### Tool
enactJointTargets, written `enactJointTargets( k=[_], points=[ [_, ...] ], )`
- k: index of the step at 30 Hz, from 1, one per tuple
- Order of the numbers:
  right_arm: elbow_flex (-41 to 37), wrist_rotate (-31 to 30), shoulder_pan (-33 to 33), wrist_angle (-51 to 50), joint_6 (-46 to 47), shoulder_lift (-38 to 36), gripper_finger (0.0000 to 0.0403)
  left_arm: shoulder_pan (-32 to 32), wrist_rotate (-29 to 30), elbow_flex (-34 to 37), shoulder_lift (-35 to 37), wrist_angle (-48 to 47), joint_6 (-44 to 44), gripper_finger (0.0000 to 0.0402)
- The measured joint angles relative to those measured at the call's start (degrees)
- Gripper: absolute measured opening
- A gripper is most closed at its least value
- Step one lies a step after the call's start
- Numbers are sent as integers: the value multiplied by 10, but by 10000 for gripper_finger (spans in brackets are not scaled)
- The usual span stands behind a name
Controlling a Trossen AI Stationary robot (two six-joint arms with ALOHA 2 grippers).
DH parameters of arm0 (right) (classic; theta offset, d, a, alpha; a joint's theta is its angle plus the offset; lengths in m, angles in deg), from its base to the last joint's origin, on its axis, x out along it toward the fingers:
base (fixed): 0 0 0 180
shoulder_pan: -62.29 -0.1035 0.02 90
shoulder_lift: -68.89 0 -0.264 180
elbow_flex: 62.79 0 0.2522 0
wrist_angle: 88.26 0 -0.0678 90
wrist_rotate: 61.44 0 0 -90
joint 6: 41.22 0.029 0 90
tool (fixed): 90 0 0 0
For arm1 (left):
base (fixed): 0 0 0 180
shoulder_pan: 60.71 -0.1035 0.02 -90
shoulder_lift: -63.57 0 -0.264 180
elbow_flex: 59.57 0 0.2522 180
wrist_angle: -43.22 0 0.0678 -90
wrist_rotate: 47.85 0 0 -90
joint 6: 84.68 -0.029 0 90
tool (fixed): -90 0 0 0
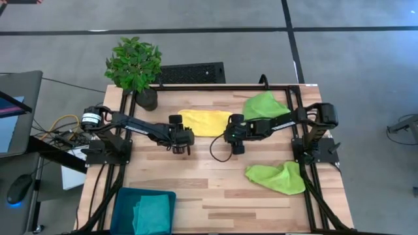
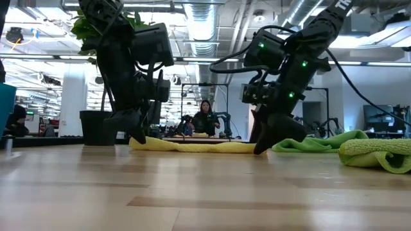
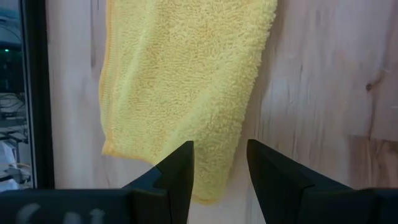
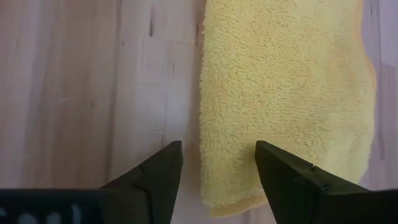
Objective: Fold microfiber towels
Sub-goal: Fold the yellow microfiber towel
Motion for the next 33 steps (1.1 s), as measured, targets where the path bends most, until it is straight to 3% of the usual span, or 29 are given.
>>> enactJointTargets(
  k=[5,13,25,30,33],
  points=[
    [0,-5,-3,-2,-1,1,196,12,4,0,5,-3,26,142],
    [12,-27,0,-28,-14,0,17,63,5,0,46,-49,147,142],
    [129,-21,25,-40,-165,-2,11,172,5,0,84,-121,363,142],
    [178,39,38,-34,-214,14,5,214,22,0,84,-149,436,142],
    [200,42,38,-20,-237,32,7,230,33,0,84,-169,476,141]
  ],
)
